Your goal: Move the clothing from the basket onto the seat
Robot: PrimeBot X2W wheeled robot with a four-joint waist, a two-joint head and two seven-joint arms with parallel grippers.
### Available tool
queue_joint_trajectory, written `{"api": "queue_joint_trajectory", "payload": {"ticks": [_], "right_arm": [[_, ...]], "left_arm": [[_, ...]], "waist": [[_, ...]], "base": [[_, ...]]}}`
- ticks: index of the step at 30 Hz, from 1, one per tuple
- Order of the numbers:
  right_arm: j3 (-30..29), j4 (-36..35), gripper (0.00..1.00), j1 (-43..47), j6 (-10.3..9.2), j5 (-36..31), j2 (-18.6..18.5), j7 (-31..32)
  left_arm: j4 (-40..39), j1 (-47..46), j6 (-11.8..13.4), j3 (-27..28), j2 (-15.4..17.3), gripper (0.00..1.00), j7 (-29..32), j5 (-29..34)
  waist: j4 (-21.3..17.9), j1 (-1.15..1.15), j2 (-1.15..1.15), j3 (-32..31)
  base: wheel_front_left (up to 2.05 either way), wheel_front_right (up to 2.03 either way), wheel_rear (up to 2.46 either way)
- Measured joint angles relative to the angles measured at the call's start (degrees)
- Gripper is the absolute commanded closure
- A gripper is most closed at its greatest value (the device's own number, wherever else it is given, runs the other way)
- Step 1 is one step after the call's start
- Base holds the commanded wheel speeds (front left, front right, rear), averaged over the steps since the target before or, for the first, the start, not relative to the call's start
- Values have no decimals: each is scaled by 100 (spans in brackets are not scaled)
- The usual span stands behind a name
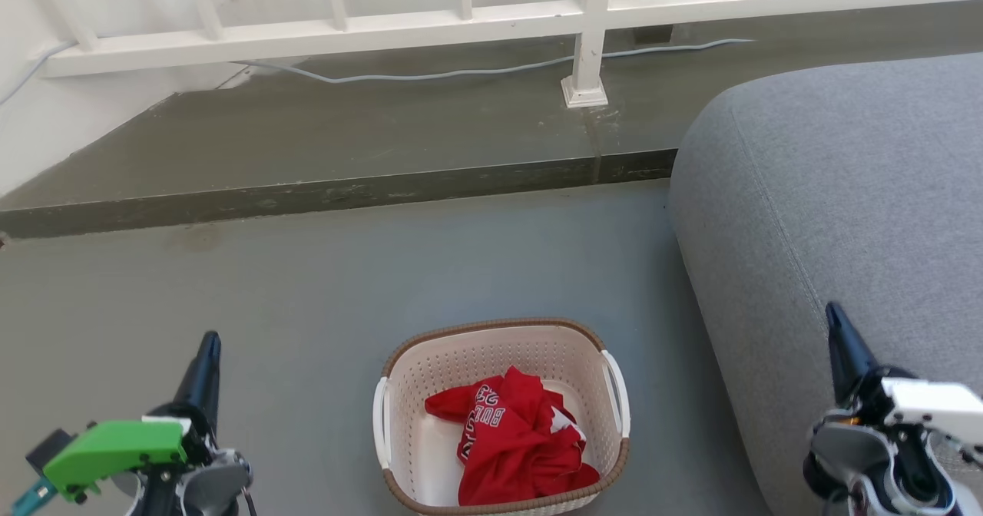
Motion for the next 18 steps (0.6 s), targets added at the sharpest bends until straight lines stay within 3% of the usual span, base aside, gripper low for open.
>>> {"api": "queue_joint_trajectory", "payload": {"ticks": [1,18], "right_arm": [[8,63,0,62,0,0,30,0],[63,45,0,145,0,-249,-18,-131]], "left_arm": [[60,34,0,-1,-19,0,0,0],[-36,125,0,-166,-9,0,-186,204]], "waist": [[0,0,0,0],[-5,0,0,11]], "base": [[0,0,0],[0,0,0]]}}
